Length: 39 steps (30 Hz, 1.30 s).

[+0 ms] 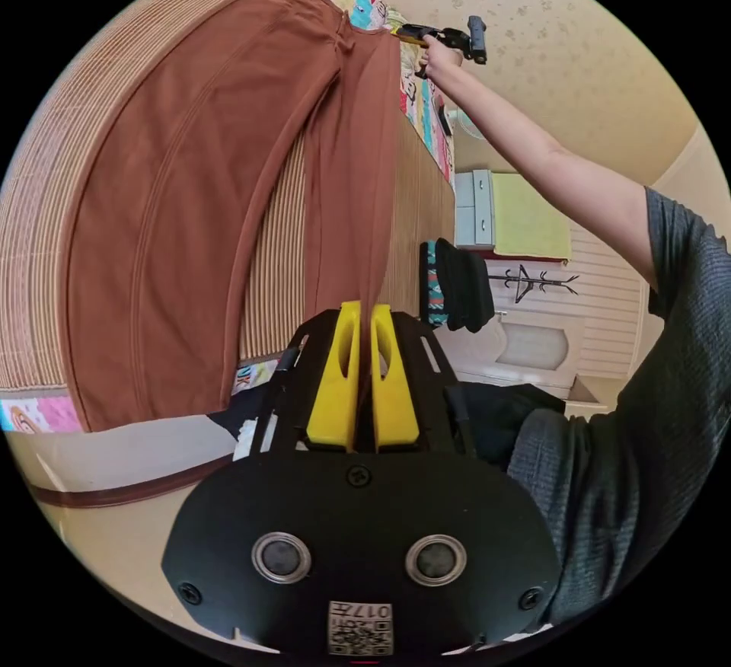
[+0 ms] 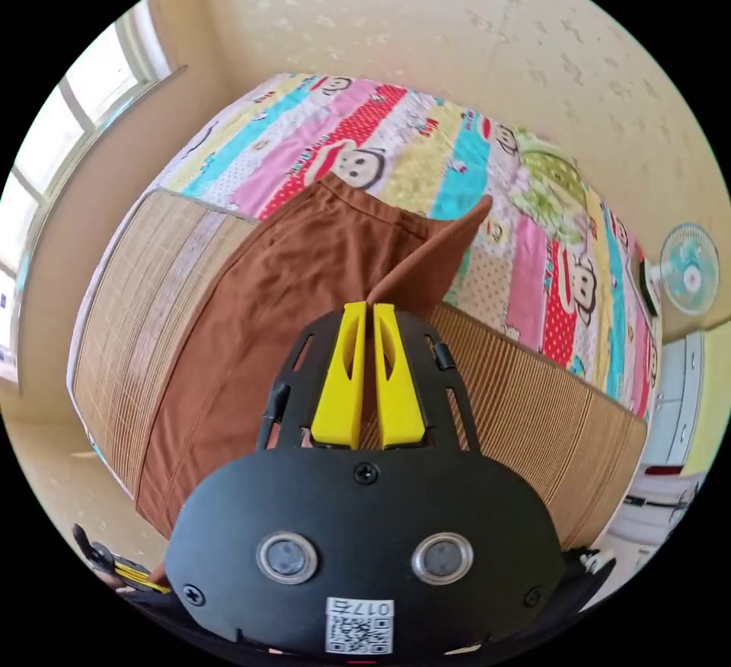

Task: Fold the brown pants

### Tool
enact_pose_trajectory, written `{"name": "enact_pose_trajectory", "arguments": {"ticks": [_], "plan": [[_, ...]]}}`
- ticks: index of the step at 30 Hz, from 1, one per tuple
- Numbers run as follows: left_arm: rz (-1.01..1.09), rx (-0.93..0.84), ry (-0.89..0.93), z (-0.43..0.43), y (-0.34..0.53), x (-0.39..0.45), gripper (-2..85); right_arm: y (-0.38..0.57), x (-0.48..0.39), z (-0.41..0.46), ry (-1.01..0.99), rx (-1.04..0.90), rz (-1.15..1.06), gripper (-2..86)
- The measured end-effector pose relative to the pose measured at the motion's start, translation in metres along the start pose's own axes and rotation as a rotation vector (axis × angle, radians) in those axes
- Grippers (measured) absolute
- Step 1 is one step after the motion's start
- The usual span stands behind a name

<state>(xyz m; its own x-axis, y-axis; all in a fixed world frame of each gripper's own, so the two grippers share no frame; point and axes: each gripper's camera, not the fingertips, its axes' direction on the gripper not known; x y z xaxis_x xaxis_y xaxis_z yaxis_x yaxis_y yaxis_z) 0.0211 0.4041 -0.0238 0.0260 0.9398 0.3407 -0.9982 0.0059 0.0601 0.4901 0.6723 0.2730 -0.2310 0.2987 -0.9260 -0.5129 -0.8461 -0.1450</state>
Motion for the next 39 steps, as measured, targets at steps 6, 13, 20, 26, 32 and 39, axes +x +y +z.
{"name": "enact_pose_trajectory", "arguments": {"ticks": [6,13,20,26,32,39], "plan": [[-0.069,0.121,-0.103,-0.088,0.027,-0.028,-0.2,-0.091,-0.11,0.043,-0.27,-0.021,-0.044,3.4],[-0.211,0.004,-0.41,-0.108,-0.002,-0.111,2.6,-0.055,-0.099,0.121,-0.521,-0.088,0.119,6.9],[-0.216,-0.049,-0.367,-0.101,-0.018,-0.106,2.5,0.137,-0.071,0.125,-0.687,-0.284,0.066,8.0],[-0.205,-0.121,-0.433,-0.091,-0.039,-0.081,1.7,0.221,-0.059,0.153,-0.777,-0.276,0.326,9.2],[-0.162,-0.178,-0.369,-0.101,-0.059,-0.063,0.8,0.183,-0.021,0.188,-1.014,-0.283,0.408,3.3],[-0.082,-0.146,0.097,-0.124,-0.047,-0.057,1.0,0.202,0.064,0.167,-0.968,-0.261,0.383,3.2]]}}
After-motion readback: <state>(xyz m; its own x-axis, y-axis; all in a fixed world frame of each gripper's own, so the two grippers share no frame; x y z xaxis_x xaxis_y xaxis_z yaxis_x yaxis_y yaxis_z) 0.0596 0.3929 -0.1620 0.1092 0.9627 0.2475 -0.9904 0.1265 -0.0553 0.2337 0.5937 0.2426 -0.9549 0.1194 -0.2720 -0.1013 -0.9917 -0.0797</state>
